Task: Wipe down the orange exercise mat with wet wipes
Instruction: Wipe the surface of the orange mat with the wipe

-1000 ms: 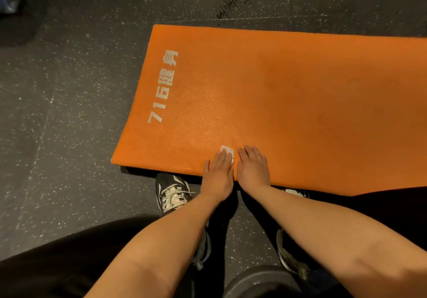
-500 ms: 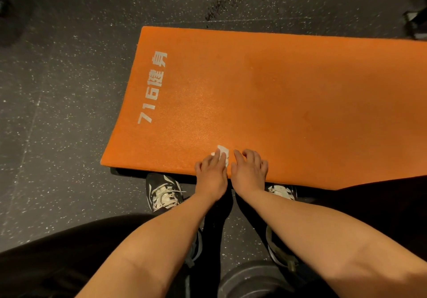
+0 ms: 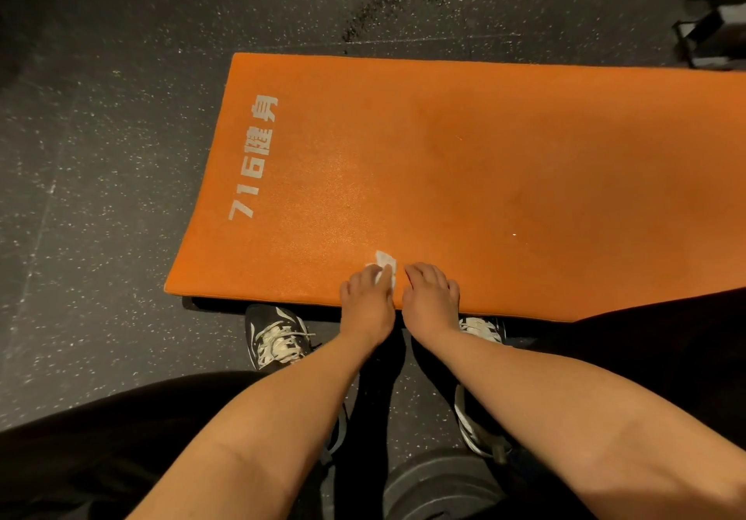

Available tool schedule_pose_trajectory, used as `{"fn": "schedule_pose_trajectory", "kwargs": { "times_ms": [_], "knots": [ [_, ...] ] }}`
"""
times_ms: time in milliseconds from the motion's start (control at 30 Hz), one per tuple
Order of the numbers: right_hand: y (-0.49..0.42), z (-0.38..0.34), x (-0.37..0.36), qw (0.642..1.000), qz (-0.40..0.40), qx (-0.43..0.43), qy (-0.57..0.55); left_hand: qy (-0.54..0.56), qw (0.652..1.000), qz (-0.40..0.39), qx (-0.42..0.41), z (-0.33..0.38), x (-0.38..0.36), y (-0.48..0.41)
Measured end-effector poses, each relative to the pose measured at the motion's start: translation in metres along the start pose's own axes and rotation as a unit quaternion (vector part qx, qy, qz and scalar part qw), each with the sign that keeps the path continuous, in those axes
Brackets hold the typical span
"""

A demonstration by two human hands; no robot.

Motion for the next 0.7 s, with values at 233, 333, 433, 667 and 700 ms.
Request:
{"fn": "schedule_pose_trajectory", "kwargs": {
  "times_ms": [233,333,433,667,700],
  "knots": [
    [0.002,0.008,-0.008,0.998,0.032,-0.024,-0.038,-0.005,0.999,0.031,-0.01,-0.026,0.013,-0.005],
    [0.001,0.006,-0.01,0.999,0.022,-0.022,-0.029,-0.015,0.995,0.023,0.093,-0.046,0.02,-0.011],
    [-0.002,0.007,-0.008,0.999,0.016,-0.02,-0.029,-0.009,0.996,-0.012,0.093,-0.033,0.013,-0.014],
    [-0.004,0.019,-0.001,0.988,0.05,-0.062,-0.135,-0.016,0.995,-0.06,-0.072,0.014,-0.007,0.002],
    [-0.004,0.02,-0.001,0.988,0.048,-0.062,-0.135,-0.03,0.995,-0.058,-0.078,0.008,-0.005,0.0]
  ]
}}
Point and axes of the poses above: each hand's wrist, its own y-axis away from the middle knuckle, its own x-axis out of the back of the hand, z = x × y, the point moved 2 cm from there along -y, towards the middle knuckle, and after that the axes turned 4 degrees about z, right-handed, at the moved point
